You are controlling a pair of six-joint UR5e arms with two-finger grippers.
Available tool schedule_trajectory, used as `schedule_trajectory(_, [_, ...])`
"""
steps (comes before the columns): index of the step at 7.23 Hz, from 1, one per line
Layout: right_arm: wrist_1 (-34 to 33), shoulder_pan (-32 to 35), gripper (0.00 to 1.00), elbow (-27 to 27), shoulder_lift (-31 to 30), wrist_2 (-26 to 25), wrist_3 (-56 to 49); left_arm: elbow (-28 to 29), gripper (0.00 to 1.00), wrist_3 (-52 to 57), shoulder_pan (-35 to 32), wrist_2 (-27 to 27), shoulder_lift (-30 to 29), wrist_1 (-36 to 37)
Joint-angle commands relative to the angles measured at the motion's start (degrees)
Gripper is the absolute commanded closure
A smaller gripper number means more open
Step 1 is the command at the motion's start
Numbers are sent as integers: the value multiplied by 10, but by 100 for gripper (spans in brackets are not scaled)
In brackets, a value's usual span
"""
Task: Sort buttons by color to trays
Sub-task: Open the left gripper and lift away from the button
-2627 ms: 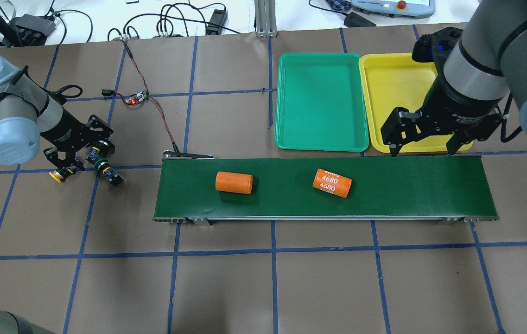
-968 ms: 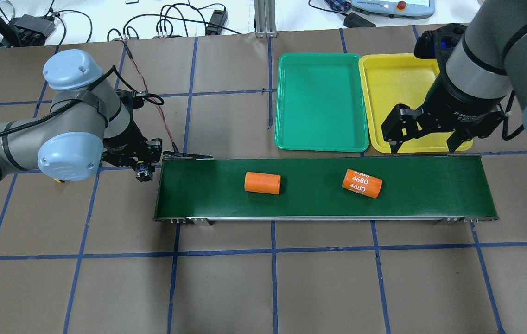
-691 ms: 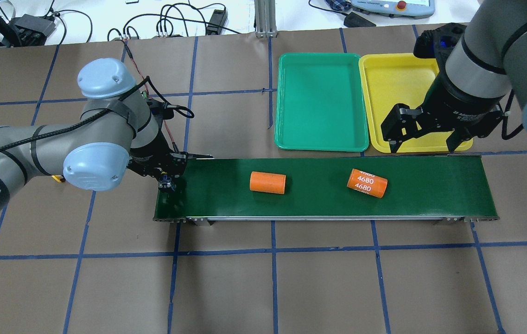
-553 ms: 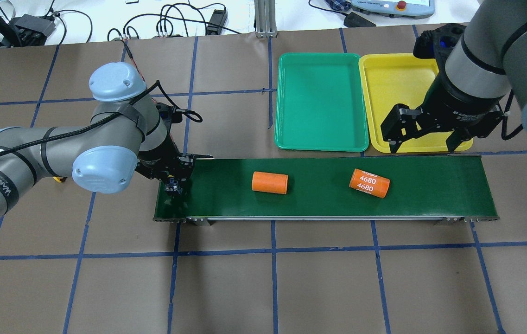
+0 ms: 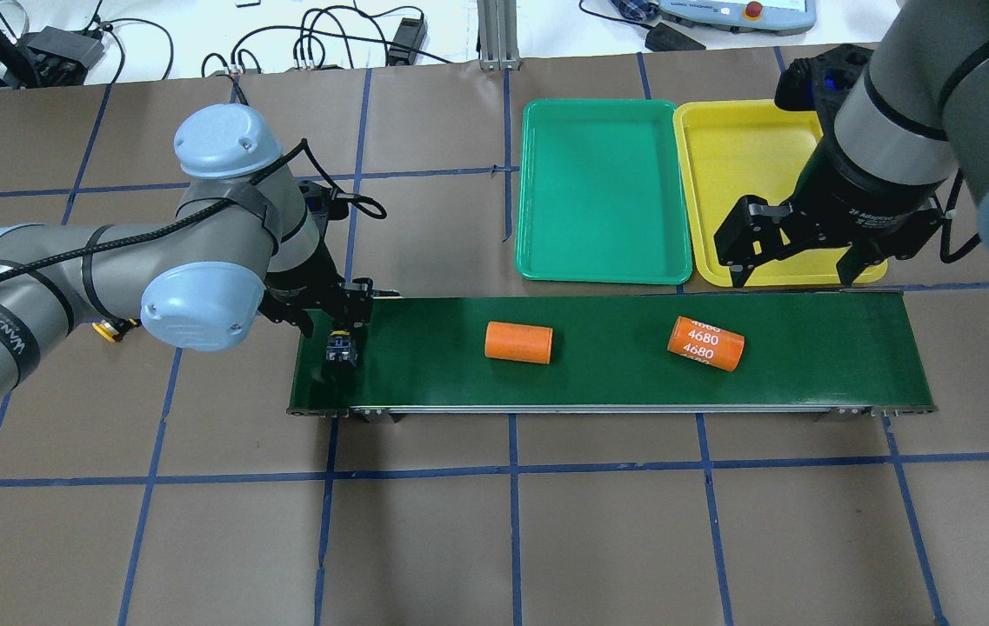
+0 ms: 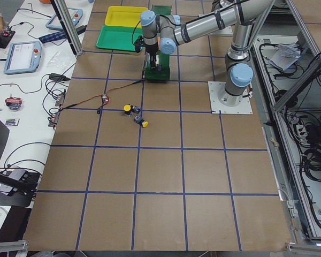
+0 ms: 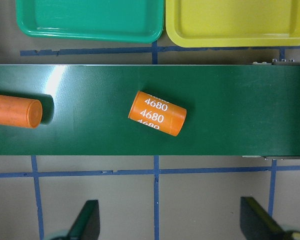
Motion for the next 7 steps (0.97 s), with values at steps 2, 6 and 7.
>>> schedule_trajectory(2, [-1, -3, 0, 1, 1, 2, -1, 93, 0, 163, 174, -4, -23, -73])
schedule_trajectory(6, [-2, -3, 0, 1, 2, 0, 1, 163, 0, 405, 240, -3, -146, 11])
schedule_trajectory(7, [-3, -3, 0, 1, 1, -3, -1, 175, 0, 407, 246, -3, -170, 14])
